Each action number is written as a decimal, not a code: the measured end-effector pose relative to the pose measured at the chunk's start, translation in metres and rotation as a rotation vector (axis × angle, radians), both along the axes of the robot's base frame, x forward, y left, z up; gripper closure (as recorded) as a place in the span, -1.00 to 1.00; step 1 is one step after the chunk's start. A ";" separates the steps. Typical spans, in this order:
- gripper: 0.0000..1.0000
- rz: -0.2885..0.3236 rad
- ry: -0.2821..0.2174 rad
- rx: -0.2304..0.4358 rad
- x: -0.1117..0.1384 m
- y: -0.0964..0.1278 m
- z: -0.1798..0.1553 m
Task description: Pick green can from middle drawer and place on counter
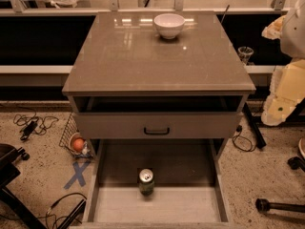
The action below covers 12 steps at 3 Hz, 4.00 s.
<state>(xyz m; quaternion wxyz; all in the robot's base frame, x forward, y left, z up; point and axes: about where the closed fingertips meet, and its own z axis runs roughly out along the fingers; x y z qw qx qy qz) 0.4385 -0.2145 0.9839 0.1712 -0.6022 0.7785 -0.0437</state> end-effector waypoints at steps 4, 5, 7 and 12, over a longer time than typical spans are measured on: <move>-1.00 0.062 -0.038 0.449 -0.028 0.049 -0.147; -1.00 0.016 -0.067 0.757 -0.043 0.087 -0.244; -1.00 0.020 -0.214 1.060 -0.040 0.130 -0.266; -1.00 0.058 -0.101 0.928 0.066 0.169 -0.498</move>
Offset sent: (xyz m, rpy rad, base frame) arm -0.0052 0.0089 -0.0387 0.2390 -0.0540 -0.0506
